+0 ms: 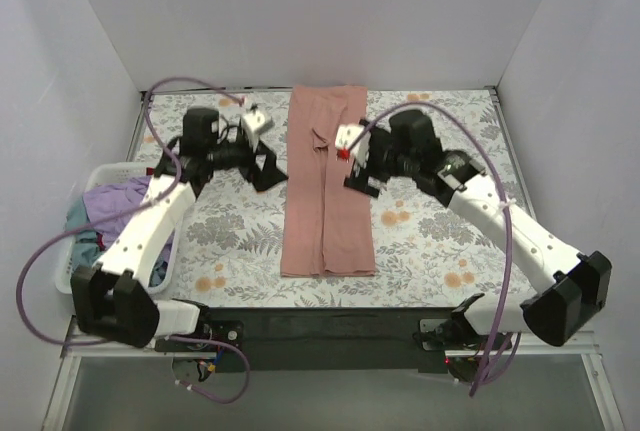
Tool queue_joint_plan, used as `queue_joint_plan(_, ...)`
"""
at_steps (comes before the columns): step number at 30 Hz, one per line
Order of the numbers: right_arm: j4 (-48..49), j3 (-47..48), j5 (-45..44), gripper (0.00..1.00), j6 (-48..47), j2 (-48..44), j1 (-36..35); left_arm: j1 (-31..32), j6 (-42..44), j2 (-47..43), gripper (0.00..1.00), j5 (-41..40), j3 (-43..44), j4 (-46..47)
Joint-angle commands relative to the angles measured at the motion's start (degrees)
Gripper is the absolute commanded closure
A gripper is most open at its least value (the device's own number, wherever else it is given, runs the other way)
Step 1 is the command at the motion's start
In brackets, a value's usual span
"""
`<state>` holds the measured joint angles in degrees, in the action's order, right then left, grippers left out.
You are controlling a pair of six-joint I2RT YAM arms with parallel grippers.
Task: Fold and stack the t-shirts
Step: Fold the tshirt
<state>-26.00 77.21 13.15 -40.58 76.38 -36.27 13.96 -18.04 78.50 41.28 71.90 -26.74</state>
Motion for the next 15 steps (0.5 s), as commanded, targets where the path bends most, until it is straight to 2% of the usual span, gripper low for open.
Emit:
queue_joint_plan(1, -8.7, -12.3, 4.9, 0.03, -4.2, -4.2, -3.9, 0.5, 13.3, -13.0, 0.14, 10.9, -19.8, -2.1)
queue_joint_plan(4, -10.0, -20.6, 7.8, 0.12, -6.4, -6.2, -4.7, 2.9, 20.8, -17.7, 0.22, 11.6, -27.7, -1.4)
queue_joint_plan(5, -9.9, -22.5, 7.9, 0.14, -7.4, -6.2, -5.0, 4.4, 23.5, -19.0, 0.29, 11.6, -31.6, -1.6)
queue_joint_plan(6, -9.8, -24.5, 7.8, 0.21, -8.4, -6.0, -6.3, 5.5, 25.6, -19.4, 0.32, 10.3, -33.4, -1.7)
queue_joint_plan(8, -8.7, -28.4, 7.8, 0.26, -10.0, -5.5, -7.8, 8.6, 30.8, -19.2, 0.36, 8.9, -37.2, -1.6)
queue_joint_plan(9, -8.0, -29.3, 7.7, 0.33, -10.4, -5.3, -8.6, 9.6, 31.6, -18.7, 0.4, 8.0, -38.1, -1.0)
queue_joint_plan(12, -6.1, -31.9, 7.1, 0.39, -11.6, -4.0, -11.5, 12.3, 31.0, -17.0, 0.47, 5.0, -41.6, 2.2)
queue_joint_plan(15, -3.5, -33.7, 6.4, 0.4, -11.6, -3.0, -12.6, 15.4, 30.4, -17.2, 0.48, 2.4, -45.2, 5.5)
